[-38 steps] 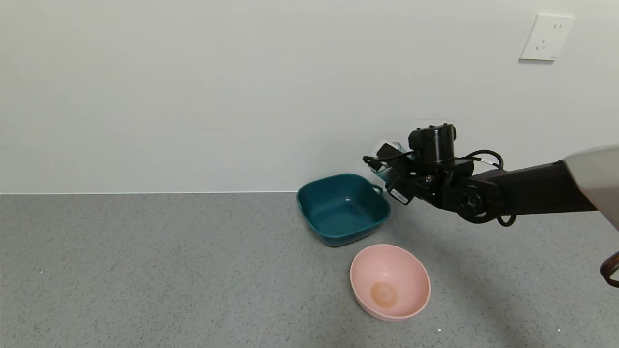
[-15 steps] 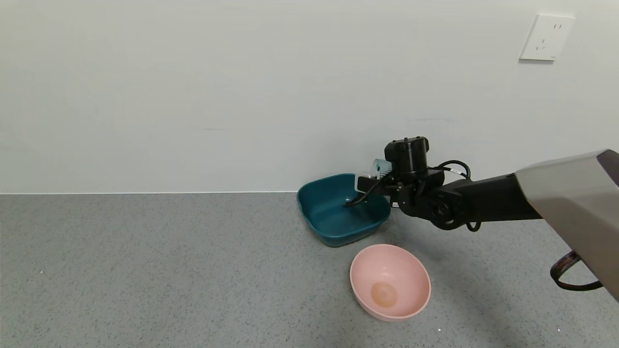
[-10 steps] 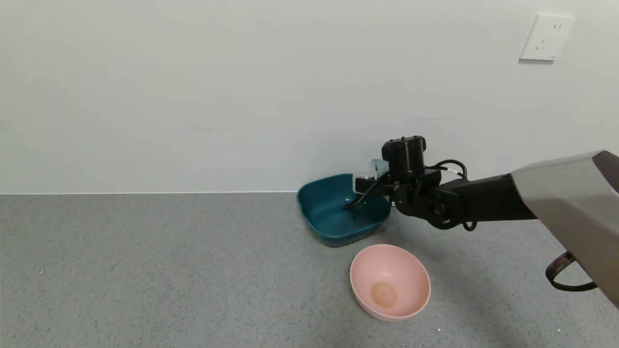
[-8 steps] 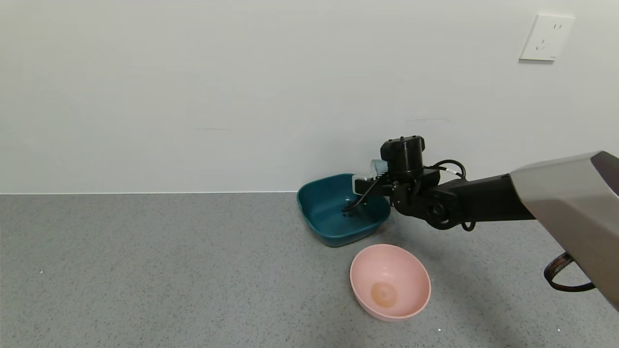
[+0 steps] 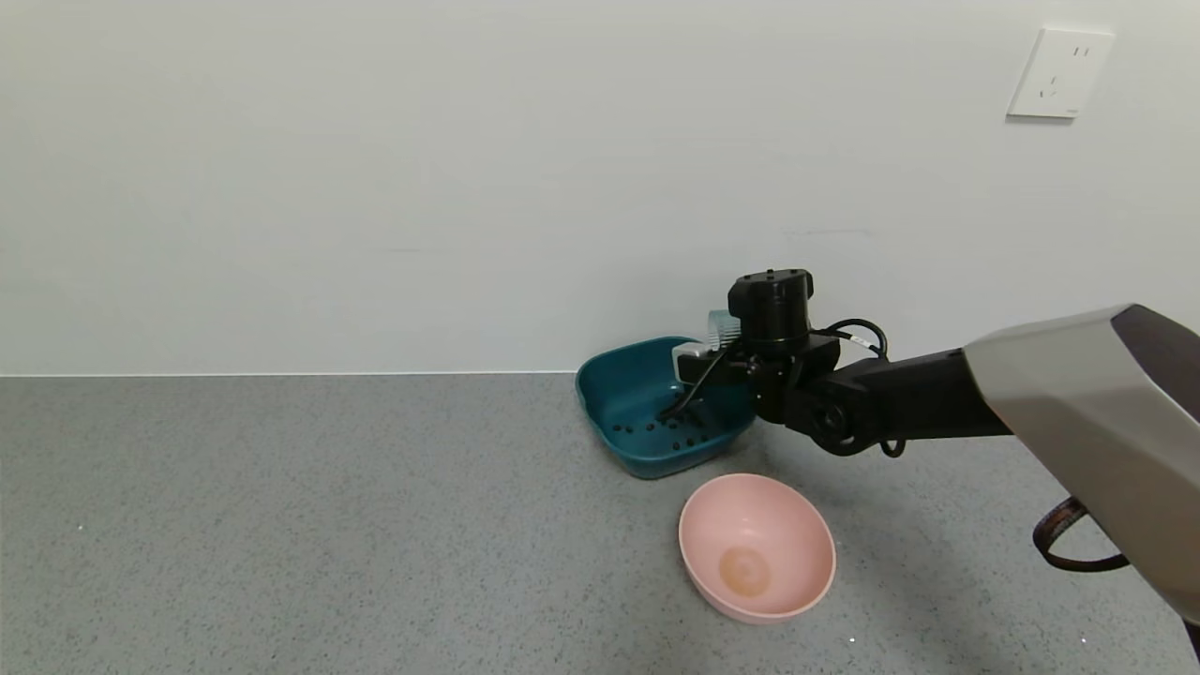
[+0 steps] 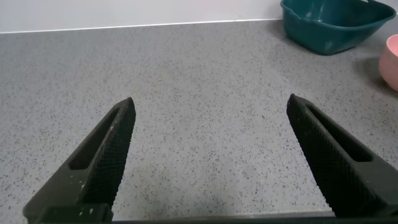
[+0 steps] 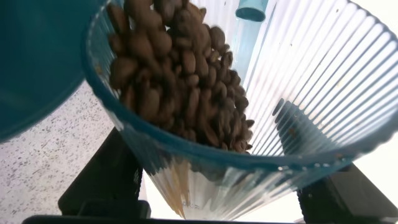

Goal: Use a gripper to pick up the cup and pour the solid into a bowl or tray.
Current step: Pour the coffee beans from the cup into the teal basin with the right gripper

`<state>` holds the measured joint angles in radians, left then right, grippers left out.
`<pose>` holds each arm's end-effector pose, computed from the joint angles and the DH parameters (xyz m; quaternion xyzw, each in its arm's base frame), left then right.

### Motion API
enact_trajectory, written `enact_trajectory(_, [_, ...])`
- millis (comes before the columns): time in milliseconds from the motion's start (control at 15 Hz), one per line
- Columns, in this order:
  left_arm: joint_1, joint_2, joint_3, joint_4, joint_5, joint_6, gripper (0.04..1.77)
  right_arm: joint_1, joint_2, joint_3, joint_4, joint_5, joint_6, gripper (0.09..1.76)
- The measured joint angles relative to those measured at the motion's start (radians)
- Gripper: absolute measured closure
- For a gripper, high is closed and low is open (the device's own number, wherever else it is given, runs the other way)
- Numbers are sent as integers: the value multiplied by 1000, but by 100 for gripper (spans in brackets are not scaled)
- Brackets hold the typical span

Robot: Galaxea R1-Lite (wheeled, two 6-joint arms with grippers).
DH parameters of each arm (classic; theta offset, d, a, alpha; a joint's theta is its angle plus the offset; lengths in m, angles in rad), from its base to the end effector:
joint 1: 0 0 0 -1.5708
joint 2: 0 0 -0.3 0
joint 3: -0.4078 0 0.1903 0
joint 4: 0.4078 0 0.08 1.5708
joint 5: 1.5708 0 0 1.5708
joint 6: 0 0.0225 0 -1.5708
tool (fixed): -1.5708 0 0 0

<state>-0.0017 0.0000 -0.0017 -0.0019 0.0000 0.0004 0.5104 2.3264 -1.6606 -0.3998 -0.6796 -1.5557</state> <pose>-0.0229 0.0000 0.0761 0.0002 -0.0018 -0.0008 1.0000 0.4290 0.2240 0.1442 -0.7460 0.1370 0.0174 0.6514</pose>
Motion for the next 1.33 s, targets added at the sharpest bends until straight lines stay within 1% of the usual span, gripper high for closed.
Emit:
enact_trajectory(200, [0,0,0,0,0,0,6,6,2,3,-9,-21,-16,48])
enact_trajectory(1000, [0,0,0,0,0,0,6,13,1,13,-9,-22,-33,48])
enact_trajectory(1333, [0,0,0,0,0,0,6,7,-21,47,-1,-10,10,48])
